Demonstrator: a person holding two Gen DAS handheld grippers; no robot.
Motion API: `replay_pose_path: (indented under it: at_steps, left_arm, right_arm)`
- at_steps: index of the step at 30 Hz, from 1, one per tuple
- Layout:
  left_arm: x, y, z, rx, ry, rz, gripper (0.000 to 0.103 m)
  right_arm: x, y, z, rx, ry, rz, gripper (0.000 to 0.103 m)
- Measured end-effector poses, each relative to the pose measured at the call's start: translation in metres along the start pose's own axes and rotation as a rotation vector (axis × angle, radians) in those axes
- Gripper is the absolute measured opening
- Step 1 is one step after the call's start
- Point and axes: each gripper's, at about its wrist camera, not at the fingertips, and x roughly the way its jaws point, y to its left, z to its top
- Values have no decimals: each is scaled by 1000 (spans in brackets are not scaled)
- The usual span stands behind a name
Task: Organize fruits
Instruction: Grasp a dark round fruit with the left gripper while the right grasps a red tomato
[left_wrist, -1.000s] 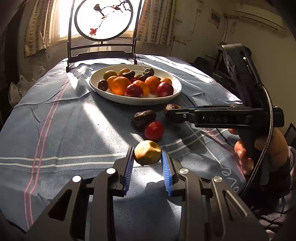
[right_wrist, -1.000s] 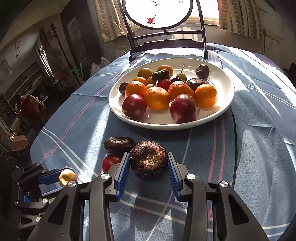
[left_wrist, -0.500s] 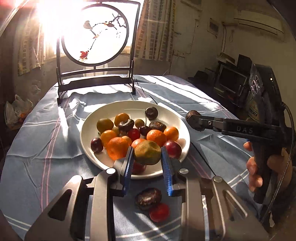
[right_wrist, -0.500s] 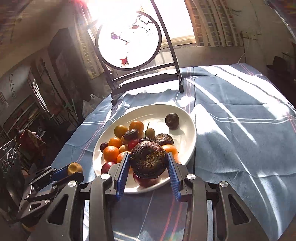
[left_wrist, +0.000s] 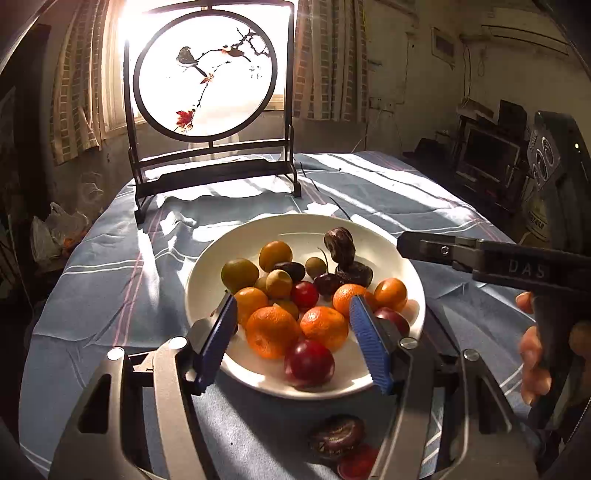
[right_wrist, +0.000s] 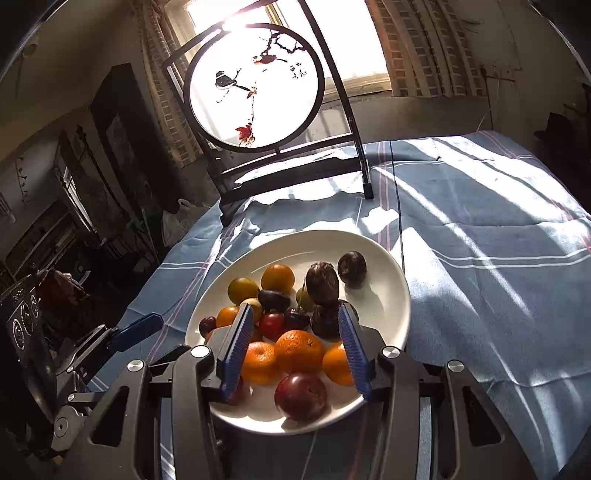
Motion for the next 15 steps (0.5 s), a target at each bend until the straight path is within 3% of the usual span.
replay_pose_path:
  at_steps: [4,8,11,15]
  left_arm:
    - [-31,4,-46,-17,36,-8,62]
    - [-51,12,-86,-22,83,17,62]
    - [-57,21,-98,-34,107,29,62]
    - [-56,29,-100,-64,122,32,63]
  right_arm:
    - [-21,16,-45,-73,52,23,51]
    - [-17,41,-96,-163,176,63,51]
    - [-6,68,-120,-276,230,43,51]
    - [11,92,-121,-310,250,38,50]
